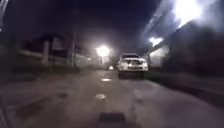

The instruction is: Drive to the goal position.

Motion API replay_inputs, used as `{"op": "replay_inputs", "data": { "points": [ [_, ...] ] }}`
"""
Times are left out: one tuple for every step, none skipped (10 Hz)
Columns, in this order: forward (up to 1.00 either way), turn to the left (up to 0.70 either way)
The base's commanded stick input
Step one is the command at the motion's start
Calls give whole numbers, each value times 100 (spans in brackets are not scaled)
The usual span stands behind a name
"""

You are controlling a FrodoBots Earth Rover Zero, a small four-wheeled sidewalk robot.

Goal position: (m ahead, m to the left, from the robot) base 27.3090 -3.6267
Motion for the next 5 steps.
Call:
{"op": "replay_inputs", "data": {
  "points": [
    [70,0],
    [70,0],
    [70,0],
    [70,0],
    [70,0]
  ]
}}
